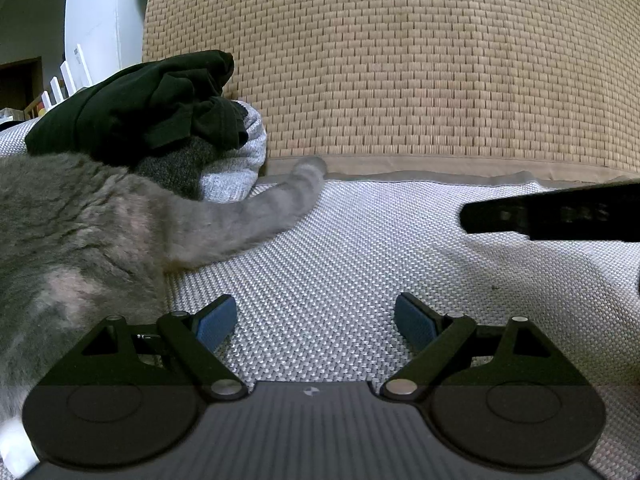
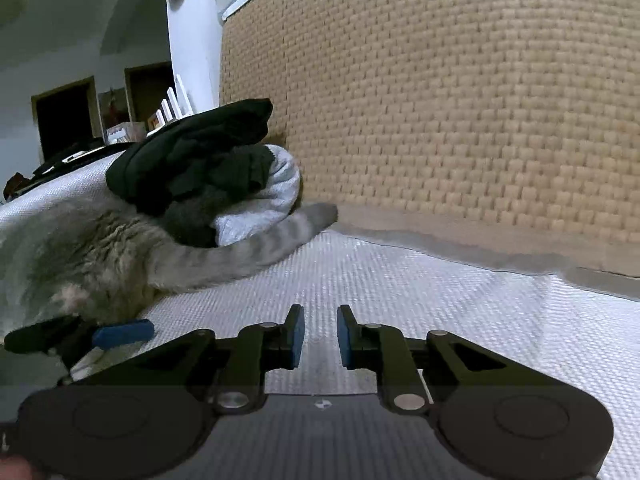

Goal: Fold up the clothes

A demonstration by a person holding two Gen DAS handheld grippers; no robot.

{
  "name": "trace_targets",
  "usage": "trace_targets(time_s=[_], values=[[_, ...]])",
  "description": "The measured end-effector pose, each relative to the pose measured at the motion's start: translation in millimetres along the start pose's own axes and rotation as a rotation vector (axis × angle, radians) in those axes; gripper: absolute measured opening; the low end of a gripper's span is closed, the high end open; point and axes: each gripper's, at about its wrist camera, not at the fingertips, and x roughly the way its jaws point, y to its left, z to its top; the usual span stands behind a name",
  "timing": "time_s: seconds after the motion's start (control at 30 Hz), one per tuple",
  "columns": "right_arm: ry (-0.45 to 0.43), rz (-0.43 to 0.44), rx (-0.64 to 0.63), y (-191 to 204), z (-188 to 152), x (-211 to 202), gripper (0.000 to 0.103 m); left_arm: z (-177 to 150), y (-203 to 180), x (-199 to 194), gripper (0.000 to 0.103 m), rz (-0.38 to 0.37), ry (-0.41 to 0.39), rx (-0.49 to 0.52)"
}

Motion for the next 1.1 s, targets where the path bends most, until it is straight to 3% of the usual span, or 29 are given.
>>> trace_targets(time_s=[0.73,0.97,1.1], values=[[0.051,-0.147,0.003,-25,-22,-57,0.021,2,1,2,0.09,0.001,-0.001,0.005],[0.036,-0.156,0.129,-53,-24,-71,0.021,2,-1,2,0.09,0.01,0.001,0.024],[0.033,-0.153,0.121,-53,-24,-77,0.021,3,-2,3,0.09,0.015,0.004,0.03]])
